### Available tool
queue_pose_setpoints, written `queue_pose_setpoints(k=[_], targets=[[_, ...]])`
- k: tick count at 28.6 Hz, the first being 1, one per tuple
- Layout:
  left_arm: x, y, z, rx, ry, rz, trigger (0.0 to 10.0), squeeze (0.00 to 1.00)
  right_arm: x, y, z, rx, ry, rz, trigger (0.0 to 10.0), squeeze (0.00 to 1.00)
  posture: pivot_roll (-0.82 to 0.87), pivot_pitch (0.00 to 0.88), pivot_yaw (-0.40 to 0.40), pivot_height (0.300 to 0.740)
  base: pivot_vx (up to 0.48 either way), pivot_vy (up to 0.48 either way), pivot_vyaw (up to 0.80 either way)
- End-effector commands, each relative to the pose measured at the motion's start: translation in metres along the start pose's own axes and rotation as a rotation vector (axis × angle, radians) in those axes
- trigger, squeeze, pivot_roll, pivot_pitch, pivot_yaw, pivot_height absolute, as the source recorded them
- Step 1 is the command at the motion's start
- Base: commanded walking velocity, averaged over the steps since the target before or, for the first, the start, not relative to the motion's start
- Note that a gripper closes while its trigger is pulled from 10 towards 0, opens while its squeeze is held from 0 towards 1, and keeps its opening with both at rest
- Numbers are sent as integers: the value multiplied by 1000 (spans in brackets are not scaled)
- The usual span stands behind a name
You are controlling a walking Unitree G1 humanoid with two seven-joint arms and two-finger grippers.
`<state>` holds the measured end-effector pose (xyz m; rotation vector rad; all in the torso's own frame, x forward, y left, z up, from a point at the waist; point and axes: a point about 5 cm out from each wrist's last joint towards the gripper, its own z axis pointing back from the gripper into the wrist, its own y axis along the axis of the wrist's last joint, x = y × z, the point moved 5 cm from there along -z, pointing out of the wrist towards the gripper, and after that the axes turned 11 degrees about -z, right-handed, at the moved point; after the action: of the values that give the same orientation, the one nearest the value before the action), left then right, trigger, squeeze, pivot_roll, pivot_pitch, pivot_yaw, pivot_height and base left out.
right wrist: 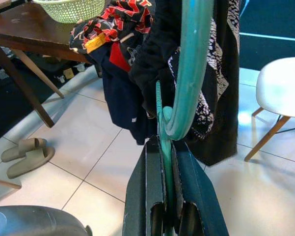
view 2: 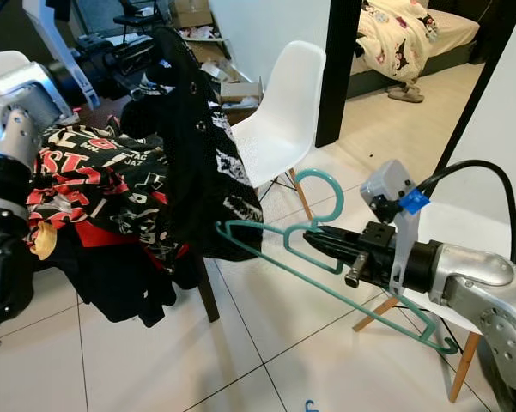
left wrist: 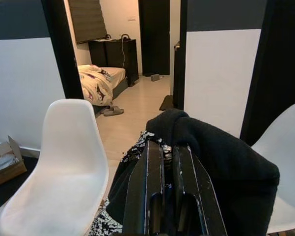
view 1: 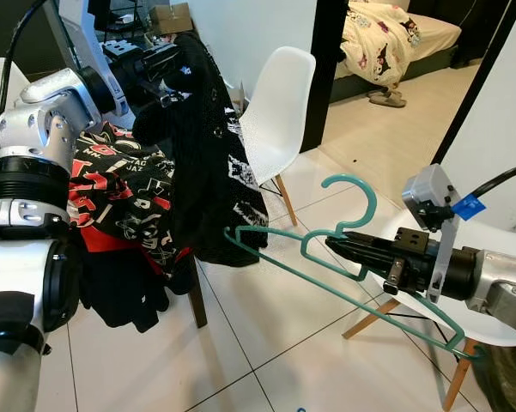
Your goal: Hang hanger
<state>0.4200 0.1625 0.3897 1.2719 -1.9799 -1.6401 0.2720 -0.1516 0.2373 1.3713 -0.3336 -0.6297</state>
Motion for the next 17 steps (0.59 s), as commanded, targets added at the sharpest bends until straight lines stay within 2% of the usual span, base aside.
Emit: queue_pose_setpoints(k=[1,4,5,6,9,14,17], targets=[[1,9,-1,31,-4,-11,10000,0,-3,1,4,3,14,9,10000,0,-36,82,47,740,0,0,0],[1,9,-1,31,-4,-11,10000,0,-6,2,10,6,44,18,10000,0,-36,82,47,740,0,0,0],[0,9,0,31,-3,-11,10000,0,-16,4,14,16,105,24,10000,0,-35,84,46,740,0,0,0],[0,9,0,31,-3,-11,10000,0,-16,4,14,16,105,24,10000,0,-35,84,46,740,0,0,0],[0,9,0,31,-2,-10,10000,0,-34,9,21,40,209,35,10000,0,-35,83,46,740,0,0,0],[1,9,0,32,-3,-9,10000,0,-38,10,21,45,231,36,10000,0,-36,77,45,740,0,0,0],[4,10,-4,44,-14,-5,10000,0,-35,15,12,87,221,32,10000,0,-36,57,41,740,0,0,0]])
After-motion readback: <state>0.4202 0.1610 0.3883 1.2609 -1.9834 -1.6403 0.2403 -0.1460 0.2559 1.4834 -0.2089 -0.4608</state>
